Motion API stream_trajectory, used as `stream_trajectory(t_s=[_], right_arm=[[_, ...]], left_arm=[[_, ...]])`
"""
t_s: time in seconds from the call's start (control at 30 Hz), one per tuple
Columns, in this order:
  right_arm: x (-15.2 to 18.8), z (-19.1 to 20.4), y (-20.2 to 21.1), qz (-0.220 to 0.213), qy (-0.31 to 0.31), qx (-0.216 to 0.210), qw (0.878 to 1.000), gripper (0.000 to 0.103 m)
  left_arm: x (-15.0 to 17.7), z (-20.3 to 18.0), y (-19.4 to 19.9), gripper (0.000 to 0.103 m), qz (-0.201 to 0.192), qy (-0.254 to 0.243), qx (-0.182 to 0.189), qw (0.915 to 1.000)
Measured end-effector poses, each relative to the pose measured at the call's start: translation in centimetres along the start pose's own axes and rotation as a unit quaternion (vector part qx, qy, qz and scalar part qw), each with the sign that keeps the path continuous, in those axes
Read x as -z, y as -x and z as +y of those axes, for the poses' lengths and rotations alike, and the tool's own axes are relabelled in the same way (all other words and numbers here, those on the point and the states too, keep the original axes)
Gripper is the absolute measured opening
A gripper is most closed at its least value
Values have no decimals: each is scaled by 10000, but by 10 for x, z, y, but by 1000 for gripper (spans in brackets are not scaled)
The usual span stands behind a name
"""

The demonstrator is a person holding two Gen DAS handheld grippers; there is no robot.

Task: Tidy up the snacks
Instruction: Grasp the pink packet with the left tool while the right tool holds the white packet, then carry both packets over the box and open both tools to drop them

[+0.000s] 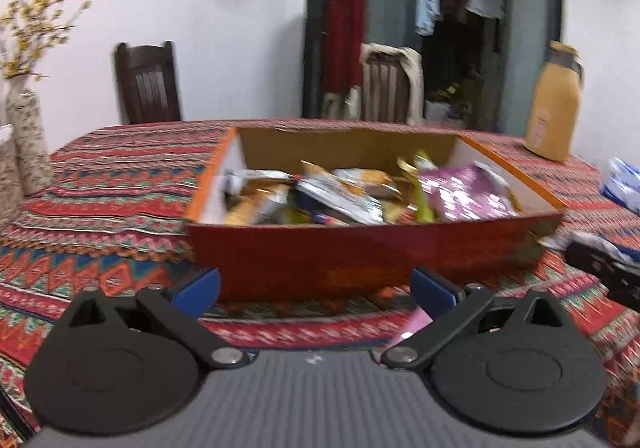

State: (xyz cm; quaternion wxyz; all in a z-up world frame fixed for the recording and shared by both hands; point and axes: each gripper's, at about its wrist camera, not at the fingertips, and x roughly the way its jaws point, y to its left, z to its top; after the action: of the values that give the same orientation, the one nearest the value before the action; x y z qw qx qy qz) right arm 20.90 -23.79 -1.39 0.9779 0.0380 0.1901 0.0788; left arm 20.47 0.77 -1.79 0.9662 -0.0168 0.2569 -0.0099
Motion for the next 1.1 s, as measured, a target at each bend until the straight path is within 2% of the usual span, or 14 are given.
stream_trajectory(t_s=[0.27, 0.43, 0.6, 0.7, 0.73, 0.8, 0.83, 1.1], right_arm=[[2, -2, 3, -57, -46, -63, 10000, 53], [2, -5, 4, -71, -116, -140, 9998, 53], [2, -6, 4, -107, -141, -202, 9996, 53], [2, -7, 5, -120, -173, -236, 9995, 53], [2, -7, 5, -123, -180, -244, 9995, 53], [3, -7, 5, -131, -191, -262, 9994, 54], [3, -7, 6, -137, -196, -267, 9994, 54], [3, -8, 7, -153, -200, -278, 9993, 54]], left_arm=[[2, -37, -10, 103, 432, -453, 435, 9971], [9, -51, -20, 103, 676, -580, 470, 9949], [13, -60, -29, 103, 863, -597, 273, 9941], [14, -63, -33, 92, 997, -613, 282, 9927], [15, -64, -35, 81, 1058, -632, 304, 9919], [17, -66, -35, 72, 1087, -618, 376, 9914], [17, -66, -33, 64, 1079, -611, 391, 9915], [20, -67, -25, 63, 1002, -552, 386, 9927]])
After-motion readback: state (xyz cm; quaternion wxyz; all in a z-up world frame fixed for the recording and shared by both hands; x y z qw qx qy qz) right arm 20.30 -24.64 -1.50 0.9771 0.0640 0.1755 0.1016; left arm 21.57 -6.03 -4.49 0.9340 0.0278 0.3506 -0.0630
